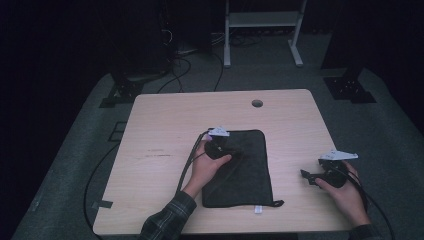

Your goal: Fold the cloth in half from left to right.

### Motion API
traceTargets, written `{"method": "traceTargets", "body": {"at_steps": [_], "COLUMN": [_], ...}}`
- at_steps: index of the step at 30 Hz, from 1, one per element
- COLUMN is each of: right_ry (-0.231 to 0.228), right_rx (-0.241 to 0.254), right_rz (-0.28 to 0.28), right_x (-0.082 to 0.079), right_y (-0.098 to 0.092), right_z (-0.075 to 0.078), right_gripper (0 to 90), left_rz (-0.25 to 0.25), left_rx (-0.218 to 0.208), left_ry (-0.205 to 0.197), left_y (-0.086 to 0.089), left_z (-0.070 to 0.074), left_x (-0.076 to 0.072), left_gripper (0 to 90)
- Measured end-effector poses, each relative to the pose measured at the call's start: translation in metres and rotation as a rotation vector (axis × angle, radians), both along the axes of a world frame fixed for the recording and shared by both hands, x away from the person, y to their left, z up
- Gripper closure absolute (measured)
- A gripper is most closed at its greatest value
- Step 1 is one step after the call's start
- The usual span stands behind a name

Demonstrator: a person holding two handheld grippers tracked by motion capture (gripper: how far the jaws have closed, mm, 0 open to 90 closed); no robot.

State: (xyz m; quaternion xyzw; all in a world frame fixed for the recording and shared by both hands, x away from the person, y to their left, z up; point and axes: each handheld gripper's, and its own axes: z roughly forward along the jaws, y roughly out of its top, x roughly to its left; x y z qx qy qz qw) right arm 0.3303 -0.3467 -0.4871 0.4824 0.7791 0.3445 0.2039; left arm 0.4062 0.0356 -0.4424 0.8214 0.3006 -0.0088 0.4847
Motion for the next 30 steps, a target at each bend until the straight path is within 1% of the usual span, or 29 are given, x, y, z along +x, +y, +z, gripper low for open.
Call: {"method": "traceTargets", "body": {"at_steps": [3,10,13,14,16,19,20,22,25,28,30], "right_ry": [0.0,-0.001,0.0,-0.001,0.0,0.0,0.0,-0.001,-0.001,0.0,0.001], "right_rx": [0.0,-0.001,-0.001,-0.001,-0.001,-0.001,-0.001,-0.002,-0.001,-0.003,-0.002], "right_rz": [0.0,0.004,0.004,0.004,0.004,0.004,0.004,0.004,0.005,0.006,0.014], "right_x": [0.0,0.0,0.0,0.0,0.0,0.0,0.0,0.0,0.0,0.0,0.001], "right_y": [0.0,0.0,0.0,0.0,0.0,0.0,0.0,0.0,0.0,0.0,0.001], "right_z": [0.0,0.0,0.0,0.0,0.0,0.0,0.0,0.0,0.0,0.0,0.0], "right_gripper": [12.4,12.4,12.4,12.4,12.4,12.4,12.4,12.4,12.4,12.1,12.1], "left_rz": [-0.002,-0.019,-0.023,-0.023,-0.041,-0.051,-0.051,-0.053,-0.051,-0.038,-0.025], "left_rx": [-0.014,-0.002,-0.007,-0.004,0.013,0.024,0.011,-0.005,-0.014,-0.012,-0.012], "left_ry": [0.006,0.018,0.028,0.031,0.039,0.047,0.045,0.036,0.014,-0.004,-0.024], "left_y": [-0.009,-0.027,-0.033,-0.036,-0.042,-0.048,-0.049,-0.048,-0.043,-0.03,-0.019], "left_z": [-0.001,-0.005,-0.007,-0.008,-0.013,-0.019,-0.02,-0.019,-0.012,-0.005,-0.001], "left_x": [0.003,0.01,0.012,0.012,0.014,0.016,0.016,0.017,0.016,0.015,0.013], "left_gripper": [83.7,83.7,83.7,83.7,83.5,80.6,78.1,70.8,62.4,56.6,51.4]}}
